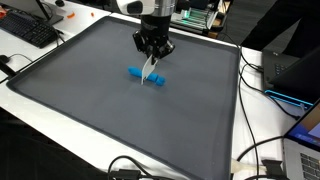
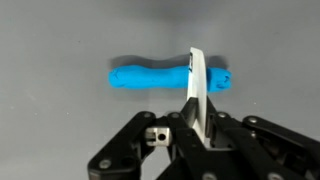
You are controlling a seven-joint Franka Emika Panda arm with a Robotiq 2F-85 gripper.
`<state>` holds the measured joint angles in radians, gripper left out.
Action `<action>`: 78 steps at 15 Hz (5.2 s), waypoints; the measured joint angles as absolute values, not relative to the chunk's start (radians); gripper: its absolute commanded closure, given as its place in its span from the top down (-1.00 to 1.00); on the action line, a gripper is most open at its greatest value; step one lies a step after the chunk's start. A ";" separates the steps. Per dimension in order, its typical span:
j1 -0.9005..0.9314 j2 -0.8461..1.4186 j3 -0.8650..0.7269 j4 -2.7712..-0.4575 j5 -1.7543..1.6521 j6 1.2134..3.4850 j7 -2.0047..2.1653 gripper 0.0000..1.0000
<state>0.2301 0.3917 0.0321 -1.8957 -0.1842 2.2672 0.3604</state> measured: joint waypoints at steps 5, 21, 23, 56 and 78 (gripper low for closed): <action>0.220 0.405 0.029 -1.896 -0.184 2.267 0.351 -0.96; 0.211 0.441 0.030 -1.897 -0.180 2.272 0.310 -0.96; 0.209 0.443 0.030 -1.900 -0.179 2.278 0.309 -0.96; 0.191 0.352 0.028 -1.960 -0.139 2.286 0.309 -0.96; 0.170 0.421 0.012 -1.910 -0.154 2.276 0.230 -0.96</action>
